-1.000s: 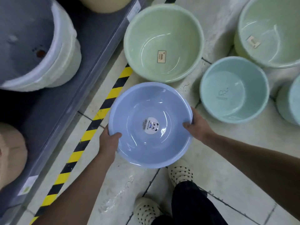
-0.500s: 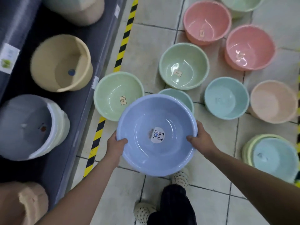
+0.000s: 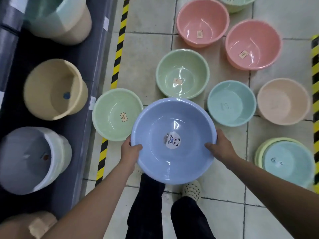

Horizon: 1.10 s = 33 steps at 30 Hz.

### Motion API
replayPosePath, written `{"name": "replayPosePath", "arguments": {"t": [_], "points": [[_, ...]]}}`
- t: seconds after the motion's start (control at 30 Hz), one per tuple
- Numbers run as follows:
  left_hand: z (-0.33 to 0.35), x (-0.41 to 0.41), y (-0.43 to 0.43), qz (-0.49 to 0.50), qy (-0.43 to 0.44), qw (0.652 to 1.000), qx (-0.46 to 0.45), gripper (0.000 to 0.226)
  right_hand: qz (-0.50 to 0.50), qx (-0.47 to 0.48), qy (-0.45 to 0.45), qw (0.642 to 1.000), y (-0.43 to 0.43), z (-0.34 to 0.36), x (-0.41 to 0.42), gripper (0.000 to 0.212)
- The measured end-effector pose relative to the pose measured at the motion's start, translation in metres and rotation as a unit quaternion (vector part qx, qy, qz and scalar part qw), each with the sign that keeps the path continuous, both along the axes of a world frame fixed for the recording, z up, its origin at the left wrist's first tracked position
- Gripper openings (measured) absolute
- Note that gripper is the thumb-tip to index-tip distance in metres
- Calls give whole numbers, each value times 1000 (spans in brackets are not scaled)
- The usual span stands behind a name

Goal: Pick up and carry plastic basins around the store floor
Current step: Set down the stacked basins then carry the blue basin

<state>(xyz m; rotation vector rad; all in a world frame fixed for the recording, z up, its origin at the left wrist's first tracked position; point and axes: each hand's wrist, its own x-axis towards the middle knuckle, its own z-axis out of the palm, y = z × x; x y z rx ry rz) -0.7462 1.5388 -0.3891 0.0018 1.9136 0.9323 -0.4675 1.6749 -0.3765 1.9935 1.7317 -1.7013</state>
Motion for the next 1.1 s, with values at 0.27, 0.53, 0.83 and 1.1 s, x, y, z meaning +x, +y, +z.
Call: {"name": "replayPosePath", "arguments": {"t": [0.27,0.53,0.83,1.1], "points": [[-64,-27,56,-55,-13,998,-36,43,-63,-24,-23,997,35,-54,-17,75],[-140,-51,105,-124,-1,991,-47,38,-160,-76,-63,982,51,-139,-24,42],[-259,-45,132,-155,50,984,-70,35,-179,-87,-86,976,65,-253,-24,47],[-312,-27,122,-167,56,981,-78,36,-162,-91,-102,977,50,-312,-8,43]]}}
